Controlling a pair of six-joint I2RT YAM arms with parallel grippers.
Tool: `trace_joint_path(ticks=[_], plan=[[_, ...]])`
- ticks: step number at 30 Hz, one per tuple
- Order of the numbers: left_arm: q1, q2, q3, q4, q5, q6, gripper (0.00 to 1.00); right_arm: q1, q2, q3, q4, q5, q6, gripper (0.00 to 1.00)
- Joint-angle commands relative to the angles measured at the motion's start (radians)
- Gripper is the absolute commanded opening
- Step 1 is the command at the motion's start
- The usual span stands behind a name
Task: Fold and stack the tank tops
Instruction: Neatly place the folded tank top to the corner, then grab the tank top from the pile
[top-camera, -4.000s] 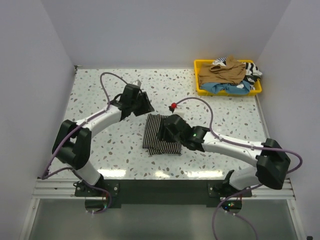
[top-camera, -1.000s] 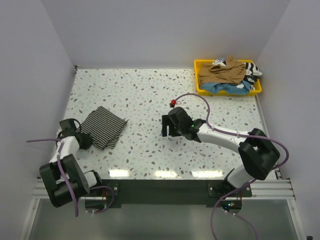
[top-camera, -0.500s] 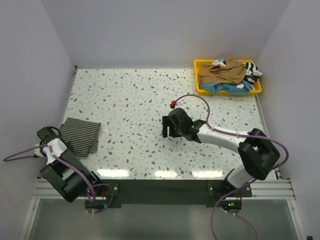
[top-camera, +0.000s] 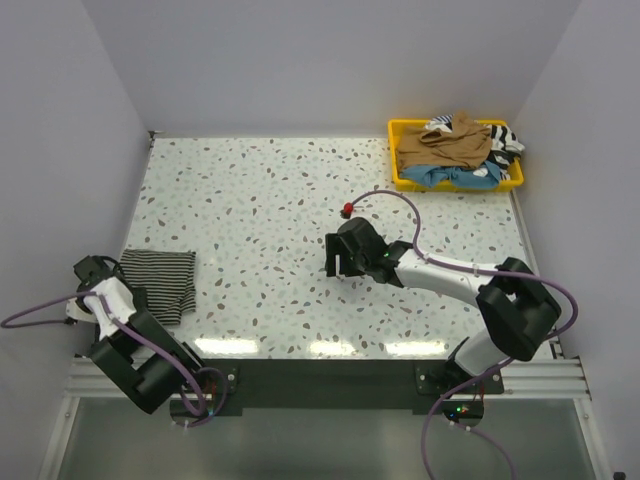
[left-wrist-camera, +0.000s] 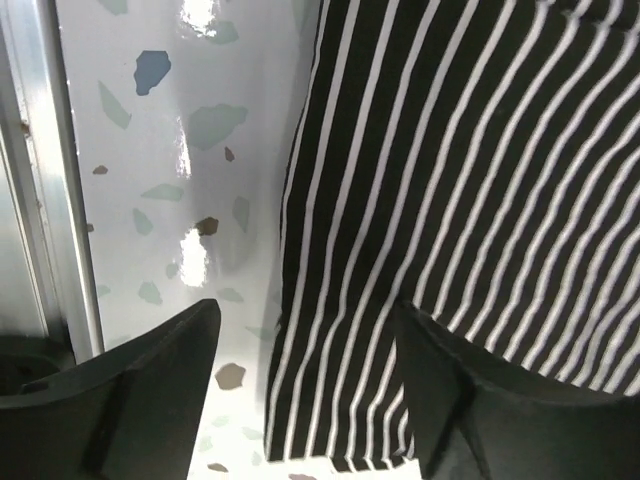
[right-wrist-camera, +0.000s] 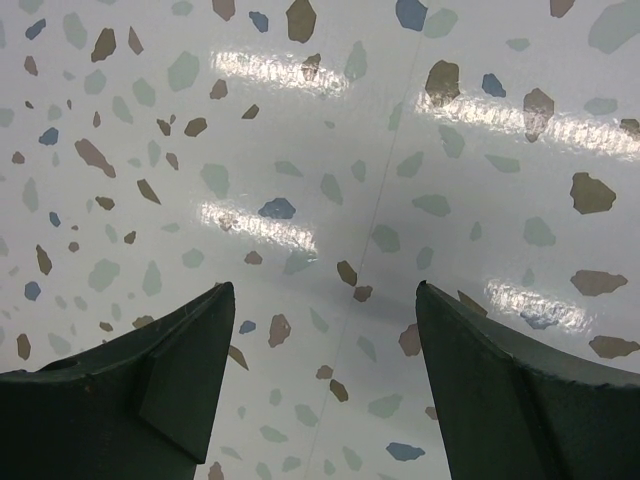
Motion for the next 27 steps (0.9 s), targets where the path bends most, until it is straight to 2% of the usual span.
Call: trace_joint_path(ticks=[1,2,5,10,13,14,16,17,20,22,23,25,26,27], plan=[[0.011,-0.042,0.073,-0.058,-0.008,0.0,0.76,0.002,-0.048,0.0,0.028,-0.002,-0.006,0.76],[0.01,-0.048,0.105,-0.071,-0.012,0.006,0.84,0.003,-0.048,0.001,0.028,-0.003,-0.006,0.77],[-0.008,-0.053,0.176,-0.12,-0.015,0.018,0.86,0.002,-0.051,0.004,0.028,-0.009,-0.002,0.77],[-0.116,-0.073,0.32,-0.172,-0.068,0.046,0.89,0.002,-0.047,0.03,0.012,-0.008,-0.003,0.77],[-0.252,-0.075,0.414,-0.145,-0.095,0.059,0.9,0.002,-0.053,0.046,-0.011,-0.006,-0.005,0.77],[-0.353,-0.073,0.446,-0.128,-0.097,0.059,0.9,0.002,-0.056,0.047,-0.018,0.0,-0.005,0.77],[-0.467,-0.052,0.477,-0.085,-0.107,0.069,0.9,0.0,-0.058,0.067,-0.04,0.018,-0.006,0.78],[-0.592,-0.042,0.492,-0.063,-0.126,0.075,0.91,0.0,-0.058,0.076,-0.06,0.032,-0.008,0.78],[-0.836,0.02,0.508,0.01,-0.117,0.105,0.92,-0.007,-0.061,0.111,-0.086,0.041,-0.008,0.78],[-0.967,0.065,0.508,0.093,-0.108,0.145,0.92,-0.007,-0.087,0.133,-0.12,0.077,-0.008,0.78],[-1.101,0.082,0.508,0.119,-0.109,0.158,0.92,-0.009,-0.1,0.141,-0.133,0.1,-0.009,0.78],[-1.23,0.135,0.524,0.162,-0.126,0.202,0.92,-0.018,-0.133,0.173,-0.188,0.159,-0.015,0.79],[-1.345,0.171,0.547,0.17,-0.137,0.237,0.93,-0.029,-0.148,0.185,-0.227,0.181,-0.021,0.8],[-1.389,0.185,0.555,0.182,-0.129,0.254,0.93,-0.033,-0.156,0.199,-0.245,0.202,-0.025,0.8]])
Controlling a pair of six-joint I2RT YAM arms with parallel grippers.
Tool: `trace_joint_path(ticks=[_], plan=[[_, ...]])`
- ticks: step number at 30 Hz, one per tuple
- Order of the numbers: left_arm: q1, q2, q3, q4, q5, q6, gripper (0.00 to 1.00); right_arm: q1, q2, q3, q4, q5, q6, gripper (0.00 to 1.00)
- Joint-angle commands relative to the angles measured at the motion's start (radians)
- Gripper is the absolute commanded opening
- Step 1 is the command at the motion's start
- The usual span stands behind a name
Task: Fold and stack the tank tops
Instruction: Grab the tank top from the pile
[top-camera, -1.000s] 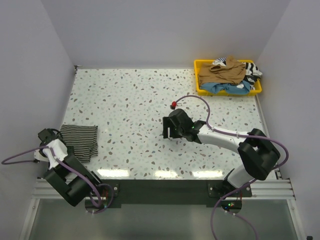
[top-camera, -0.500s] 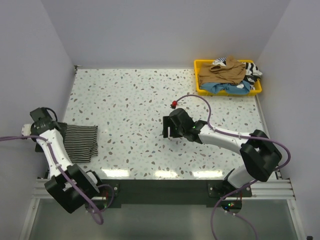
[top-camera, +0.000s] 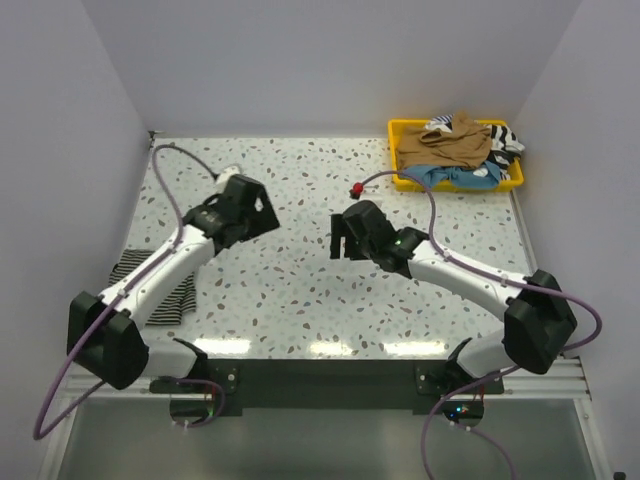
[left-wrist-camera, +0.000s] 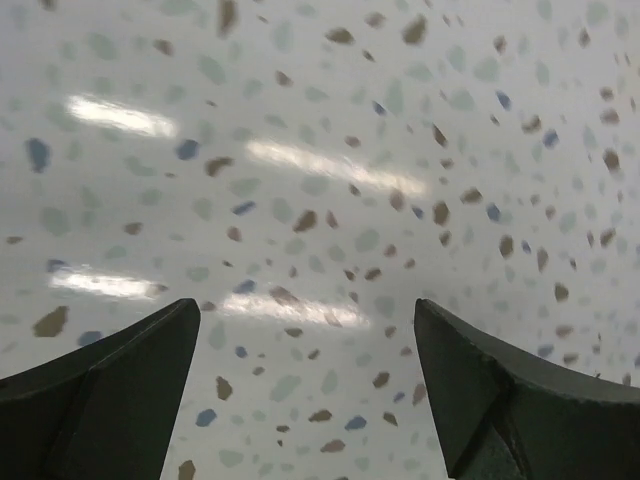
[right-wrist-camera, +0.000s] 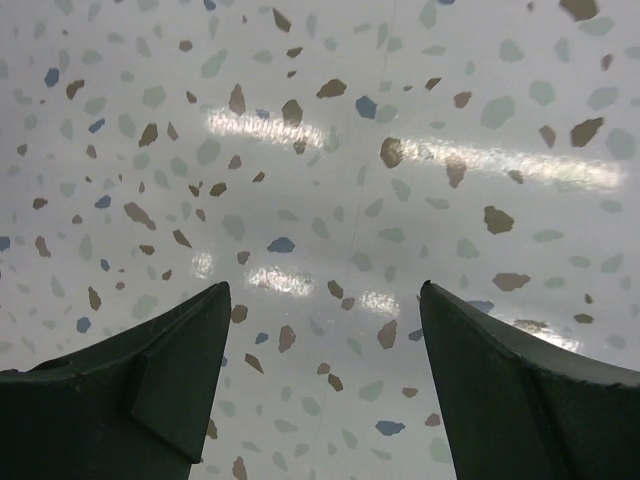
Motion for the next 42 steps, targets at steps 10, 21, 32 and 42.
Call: trace_joint_path(ticks=[10,21,32,42], plan=[[-0.28,-0.038,0.057,0.202,0.238,0.29,0.95,-0.365,0.05,0.373,-0.167,0.18,-0.063,0.81],[-0.282,-0.11,0.041,0.222,0.383,0.339,0.96,-0.732,0.524,0.901,-0.191,0.333,-0.123,0.79],[-0.28,-0.087,0.045,0.219,0.402,0.368,0.97,-0.714,0.637,0.958,-0.026,0.476,-0.189,0.69],[-0.279,-0.058,0.056,0.208,0.388,0.411,0.97,-0.728,0.724,0.901,0.085,0.476,-0.198,0.7]])
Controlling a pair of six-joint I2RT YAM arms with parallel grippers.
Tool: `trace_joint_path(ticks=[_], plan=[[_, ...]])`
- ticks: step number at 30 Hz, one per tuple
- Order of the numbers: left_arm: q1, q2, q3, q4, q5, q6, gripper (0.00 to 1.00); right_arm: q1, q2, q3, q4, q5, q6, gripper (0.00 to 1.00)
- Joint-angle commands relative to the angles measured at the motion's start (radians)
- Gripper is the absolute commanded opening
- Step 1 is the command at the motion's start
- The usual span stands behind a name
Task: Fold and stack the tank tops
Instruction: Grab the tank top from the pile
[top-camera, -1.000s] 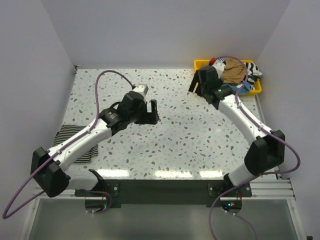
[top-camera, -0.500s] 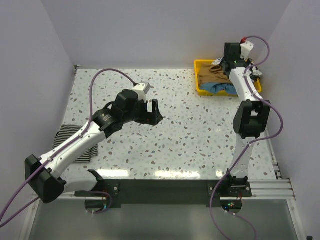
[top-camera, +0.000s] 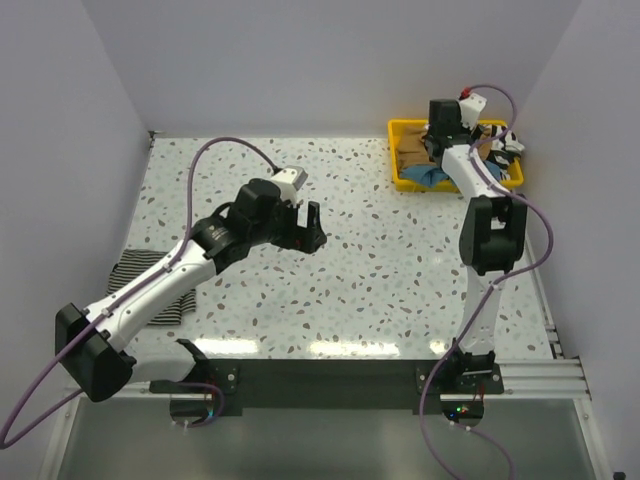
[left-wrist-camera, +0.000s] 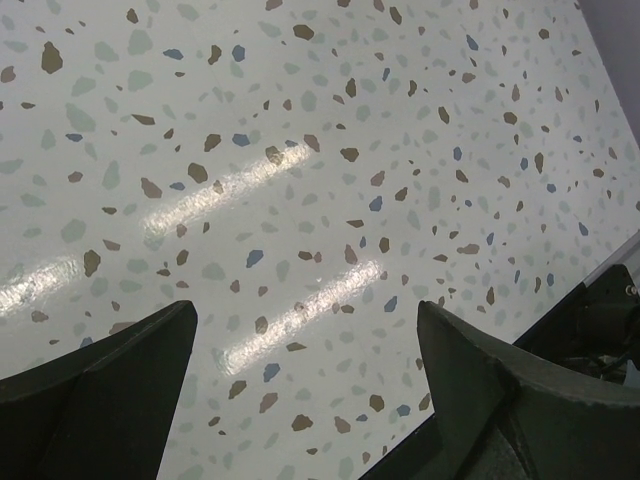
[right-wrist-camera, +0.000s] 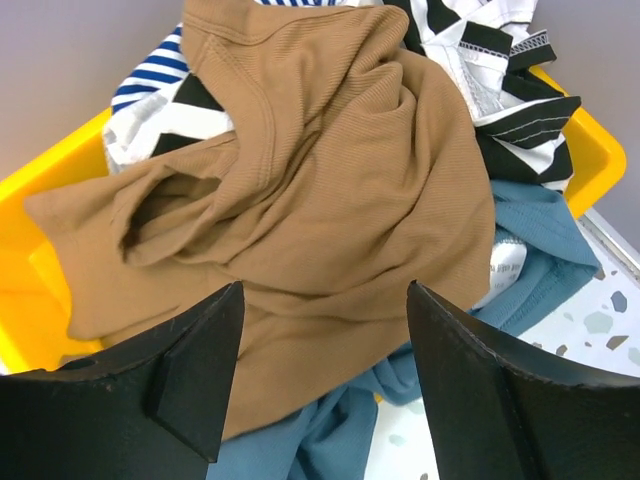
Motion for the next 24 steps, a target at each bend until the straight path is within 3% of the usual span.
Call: trace_joint_path(ticks=[1,8,11,19,24], plan=[[0.004,0.002,0.016,0.028,0.001,0.045,0.97,-0.02,0.047,0.067,0.058,0.043,-0.013,0.7],[0.018,0.029,0.027,0.037,0.012,0.053,0.97,-0.031,0.139,0.146,0.027,0.061,-0.009,0.69],[0.032,0.04,0.025,0.039,0.03,0.051,0.97,-0.037,0.156,0.145,0.029,0.057,-0.01,0.61],[0.055,0.042,0.014,0.054,0.046,0.037,0.97,-0.037,0.042,0.034,0.096,0.069,0.007,0.01],[0.055,0.039,0.0,0.074,0.047,0.03,0.97,-0.03,-0.126,-0.207,0.261,0.084,0.019,0.0]])
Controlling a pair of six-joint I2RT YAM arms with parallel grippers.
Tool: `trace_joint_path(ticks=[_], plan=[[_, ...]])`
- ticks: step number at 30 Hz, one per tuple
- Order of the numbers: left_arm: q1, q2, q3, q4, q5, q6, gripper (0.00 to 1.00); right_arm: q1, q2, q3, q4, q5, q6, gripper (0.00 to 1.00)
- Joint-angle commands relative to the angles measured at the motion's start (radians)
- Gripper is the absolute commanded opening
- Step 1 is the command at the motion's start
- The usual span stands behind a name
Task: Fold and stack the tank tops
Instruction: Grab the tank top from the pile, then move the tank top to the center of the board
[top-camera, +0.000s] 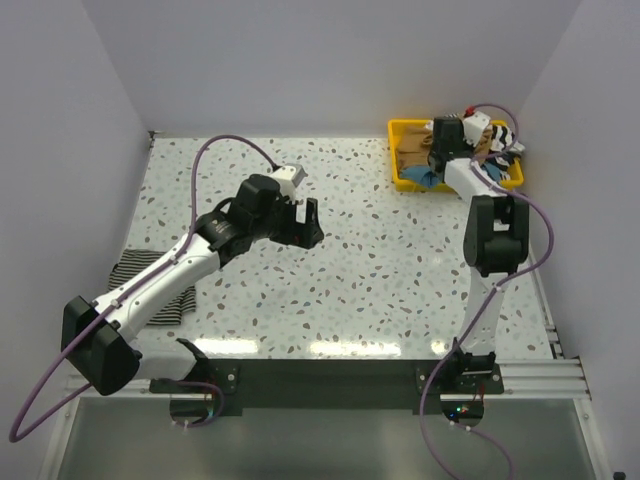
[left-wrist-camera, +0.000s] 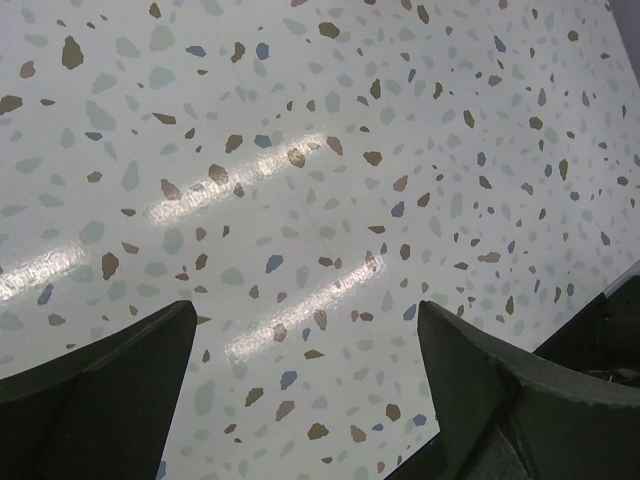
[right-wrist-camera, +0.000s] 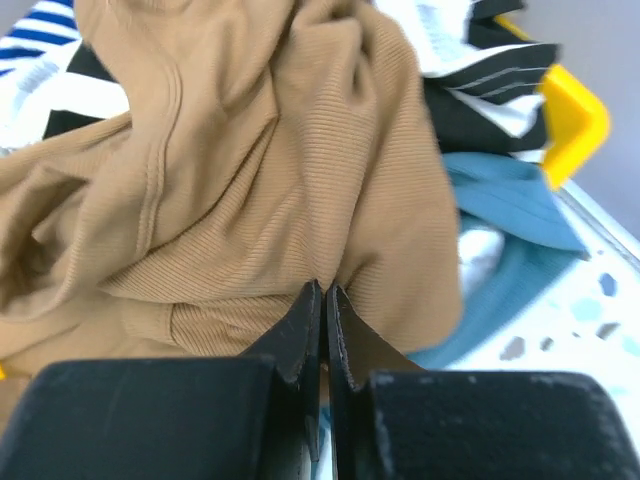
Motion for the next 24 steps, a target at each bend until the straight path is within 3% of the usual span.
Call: trace_joint_path(ticks=[1,7,13,18,24], plan=[[0.007,-0.01,-0.004,0.064,0.031,0.006,0.97,0.012,-0.18,-0.094,0.131,0.059,0.016,0.0],[0.007,-0.014,0.007,0.075,0.034,-0.001,0.96,0.118,-0.373,-0.201,0.259,0.136,-0.095,0.0],[0.015,-0.042,0.016,0.061,-0.055,-0.027,0.96,0.283,-0.568,-0.218,0.266,0.136,-0.17,0.0],[0.131,-0.097,-0.032,0.051,-0.113,-0.134,0.96,0.422,-0.711,-0.221,0.131,0.104,-0.126,0.0],[0.228,-0.162,-0.069,0.06,-0.132,-0.18,0.96,0.62,-0.867,-0.362,0.002,0.059,-0.005,0.0]])
